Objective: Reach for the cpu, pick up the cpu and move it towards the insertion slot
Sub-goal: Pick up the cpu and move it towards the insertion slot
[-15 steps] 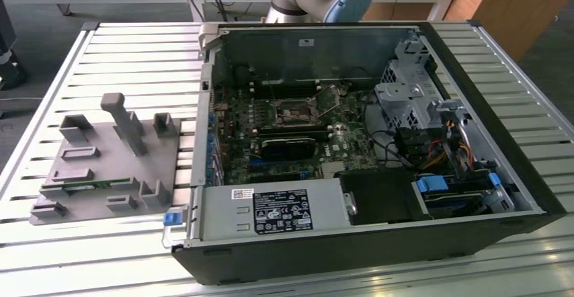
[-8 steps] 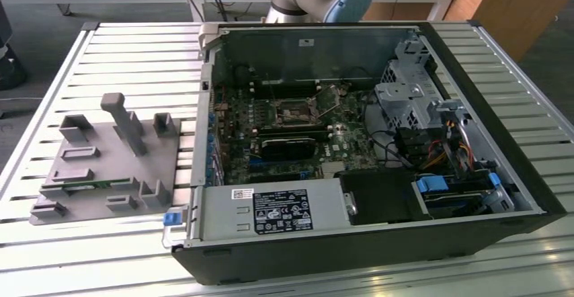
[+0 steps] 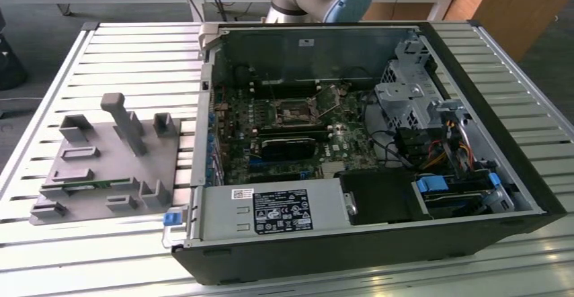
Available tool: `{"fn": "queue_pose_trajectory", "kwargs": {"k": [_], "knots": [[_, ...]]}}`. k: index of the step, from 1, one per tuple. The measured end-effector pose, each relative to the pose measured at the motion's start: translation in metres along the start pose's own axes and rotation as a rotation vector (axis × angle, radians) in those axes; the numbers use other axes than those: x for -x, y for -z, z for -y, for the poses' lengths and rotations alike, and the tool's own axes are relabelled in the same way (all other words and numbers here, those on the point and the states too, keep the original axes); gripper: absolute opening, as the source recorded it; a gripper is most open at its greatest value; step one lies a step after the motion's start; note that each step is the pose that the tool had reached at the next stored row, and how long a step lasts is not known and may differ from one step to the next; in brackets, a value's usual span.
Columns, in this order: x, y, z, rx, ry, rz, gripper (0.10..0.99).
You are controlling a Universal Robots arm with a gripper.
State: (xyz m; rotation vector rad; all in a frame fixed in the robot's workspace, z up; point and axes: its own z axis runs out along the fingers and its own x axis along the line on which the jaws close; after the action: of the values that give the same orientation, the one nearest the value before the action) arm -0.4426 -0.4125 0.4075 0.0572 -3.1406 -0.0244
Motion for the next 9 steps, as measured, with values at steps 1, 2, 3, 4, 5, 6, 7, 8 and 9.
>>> {"fn": "queue_pose_trajectory", "kwargs": {"k": [1, 2, 3, 4, 5, 6, 7, 8, 9], "knots": [[0.0000, 0.0020, 0.0000, 0.000, 0.000, -0.0001, 0.545], [0.0000, 0.0040, -0.0001, -0.001, 0.000, 0.0000, 0.545], [0.0000, 0.0062, -0.0001, -0.001, 0.000, 0.0000, 0.545], [0.0000, 0.0083, -0.0002, -0.002, 0.000, -0.0002, 0.545], [0.0000, 0.0101, -0.0002, -0.002, 0.000, 0.0000, 0.545], [0.0000, 0.0122, -0.0002, -0.003, 0.000, -0.0001, 0.545], [0.0000, 0.0144, -0.0002, -0.003, 0.000, -0.0002, 0.545], [0.0000, 0.0167, -0.0003, -0.003, 0.000, -0.0002, 0.545], [0.0000, 0.0198, -0.0003, -0.003, 0.000, 0.0000, 0.545]]}}
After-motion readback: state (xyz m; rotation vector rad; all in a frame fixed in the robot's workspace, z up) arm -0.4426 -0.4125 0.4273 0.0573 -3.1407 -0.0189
